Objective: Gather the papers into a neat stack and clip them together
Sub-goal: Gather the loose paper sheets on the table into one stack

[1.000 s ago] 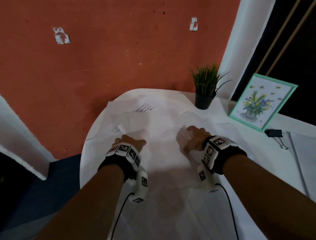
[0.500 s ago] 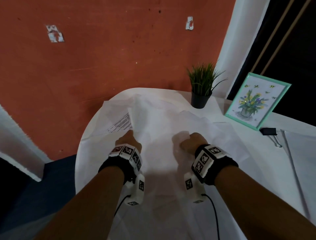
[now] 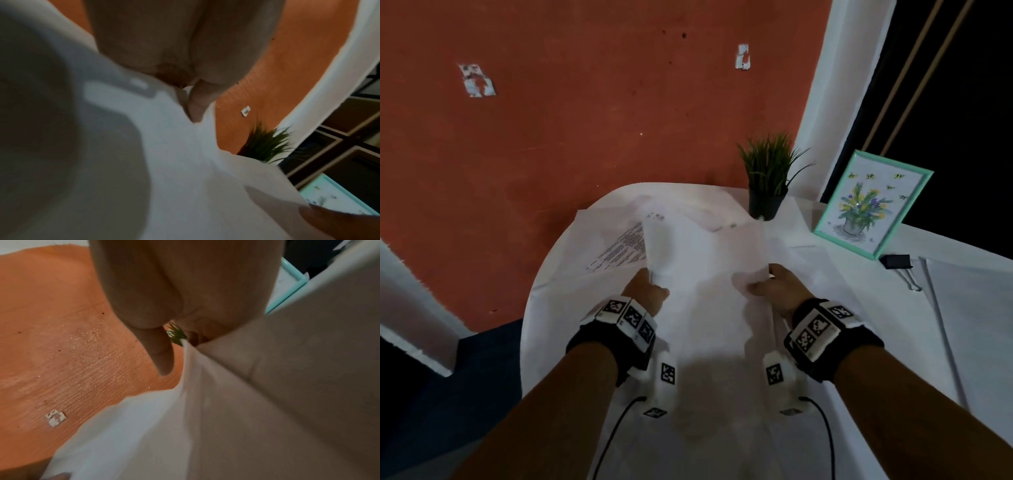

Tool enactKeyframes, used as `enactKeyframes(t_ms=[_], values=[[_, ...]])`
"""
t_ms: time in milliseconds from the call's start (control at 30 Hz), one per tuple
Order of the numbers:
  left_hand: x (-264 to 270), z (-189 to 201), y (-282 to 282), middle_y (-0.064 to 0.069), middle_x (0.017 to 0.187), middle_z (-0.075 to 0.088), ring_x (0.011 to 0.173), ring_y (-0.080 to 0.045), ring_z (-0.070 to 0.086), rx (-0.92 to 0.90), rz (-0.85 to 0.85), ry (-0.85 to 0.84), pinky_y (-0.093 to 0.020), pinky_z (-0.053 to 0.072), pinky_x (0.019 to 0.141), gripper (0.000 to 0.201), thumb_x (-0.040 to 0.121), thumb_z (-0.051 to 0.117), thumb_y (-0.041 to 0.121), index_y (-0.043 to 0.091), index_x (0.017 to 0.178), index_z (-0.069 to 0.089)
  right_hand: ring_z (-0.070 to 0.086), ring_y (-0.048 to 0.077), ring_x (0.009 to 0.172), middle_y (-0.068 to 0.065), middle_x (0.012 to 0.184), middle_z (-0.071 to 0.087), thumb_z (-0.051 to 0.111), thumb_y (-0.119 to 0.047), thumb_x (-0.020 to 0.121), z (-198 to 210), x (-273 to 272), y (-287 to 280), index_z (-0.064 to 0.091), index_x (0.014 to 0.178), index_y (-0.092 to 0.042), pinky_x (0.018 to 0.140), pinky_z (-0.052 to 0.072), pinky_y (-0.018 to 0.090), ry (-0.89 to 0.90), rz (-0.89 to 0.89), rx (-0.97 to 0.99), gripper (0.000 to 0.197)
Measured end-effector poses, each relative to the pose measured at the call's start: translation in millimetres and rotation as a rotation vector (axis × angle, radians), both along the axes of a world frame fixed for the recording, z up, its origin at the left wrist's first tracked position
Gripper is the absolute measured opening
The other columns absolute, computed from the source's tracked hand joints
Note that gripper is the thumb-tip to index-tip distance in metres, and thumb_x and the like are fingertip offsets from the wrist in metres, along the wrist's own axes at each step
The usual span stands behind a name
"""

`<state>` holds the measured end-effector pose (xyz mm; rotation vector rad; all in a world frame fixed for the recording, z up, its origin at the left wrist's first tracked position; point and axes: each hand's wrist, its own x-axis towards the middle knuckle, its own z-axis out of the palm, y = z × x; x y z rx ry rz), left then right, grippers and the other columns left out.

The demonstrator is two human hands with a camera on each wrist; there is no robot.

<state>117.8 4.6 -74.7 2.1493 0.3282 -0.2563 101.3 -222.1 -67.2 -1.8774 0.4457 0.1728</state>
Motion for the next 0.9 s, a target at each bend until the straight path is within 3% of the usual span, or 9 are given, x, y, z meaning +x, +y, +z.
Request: enactKeyframes(t_ms=[133,233,300,400,467,533,633,767,900], values=[[-6,15,-2,-0.012,0.106,0.054,0.096,-0.015,0.042,-0.177,0.136,-0.256,-0.014,0.030,0.075,0.039,0.088,0.055,-0.004,-0.005,0.126,0.047,0.059,0.018,0.079,0.005,0.101,0.060,0.062,-0.016,0.086,6,-19,-19,0.051,0.112,-0.022,0.065,0.050,0.027,0.035,-0.012,-0.001,0.029],[-23,23,-13,-0.008,0.091,0.057,0.097,-0.020,0.050,-0.441,0.170,-0.195,-0.021,0.042,0.074,0.025,0.088,0.056,-0.006,-0.003,0.112,0.051,0.055,0.012,0.072,0.003,0.097,0.059,0.060,-0.015,0.086,5,-37,-16,0.052,0.101,-0.022,0.052,0.049,0.014,0.047,0.081,-0.108,0.019],[-32,20,-20,-0.009,0.092,0.054,0.096,-0.022,0.053,-0.318,0.092,-0.065,-0.023,0.043,0.073,0.016,0.088,0.059,0.000,0.005,0.098,0.047,0.057,0.007,0.066,0.001,0.089,0.062,0.060,-0.011,0.085,4,-42,-14,0.054,0.094,-0.022,0.048,0.046,0.007,0.033,0.030,-0.073,0.015],[-44,23,-17,-0.009,0.097,0.052,0.093,-0.018,0.048,-0.204,0.068,-0.070,-0.025,0.036,0.077,0.026,0.088,0.057,0.002,0.003,0.113,0.049,0.058,0.008,0.044,0.004,0.065,0.064,0.064,0.001,0.076,16,-56,-18,0.063,0.070,-0.010,0.039,0.044,0.013,-0.018,0.062,-0.079,0.012],[-53,27,-16,-0.011,0.094,0.058,0.100,-0.024,0.055,-0.222,0.066,-0.084,-0.025,0.036,0.080,0.036,0.089,0.058,0.006,-0.006,0.122,0.049,0.056,0.019,0.054,0.012,0.068,0.061,0.067,-0.004,0.066,17,-68,-21,0.057,0.074,-0.002,0.045,0.043,0.020,0.045,0.096,-0.098,0.013],[-67,30,-20,-0.018,0.114,0.059,0.116,-0.032,0.055,-0.071,-0.044,0.013,-0.029,0.039,0.088,0.045,0.090,0.059,0.011,-0.006,0.129,0.044,0.056,0.020,0.066,0.009,0.071,0.058,0.057,-0.003,0.079,11,-80,-19,0.055,0.078,-0.006,0.056,0.046,0.023,0.102,0.103,-0.135,0.004],[-82,27,-29,-0.018,0.130,0.054,0.119,-0.030,0.052,0.052,-0.130,0.025,-0.023,0.037,0.085,0.044,0.089,0.056,0.006,-0.001,0.130,0.042,0.059,0.027,0.105,0.016,0.110,0.062,0.054,-0.004,0.084,-3,-89,-25,0.057,0.110,-0.001,0.084,0.045,0.030,0.100,0.116,-0.330,0.026],[-95,24,-33,-0.016,0.130,0.054,0.119,-0.032,0.050,0.229,-0.204,-0.044,-0.033,0.041,0.099,0.045,0.087,0.057,0.023,0.013,0.128,0.043,0.056,0.028,0.110,0.019,0.113,0.058,0.049,-0.003,0.086,-5,-101,-44,0.051,0.112,-0.003,0.091,0.042,0.032,0.076,0.001,-0.366,0.026],[-106,18,-32,-0.010,0.154,0.020,0.139,-0.035,0.022,0.664,-0.536,0.124,-0.044,0.027,0.114,0.085,0.079,0.062,0.051,0.026,0.148,0.018,0.051,0.034,0.122,0.021,0.131,0.053,0.048,-0.007,0.088,3,-121,-74,0.047,0.122,-0.005,0.100,0.041,0.036,0.151,-0.059,-0.422,0.033]])
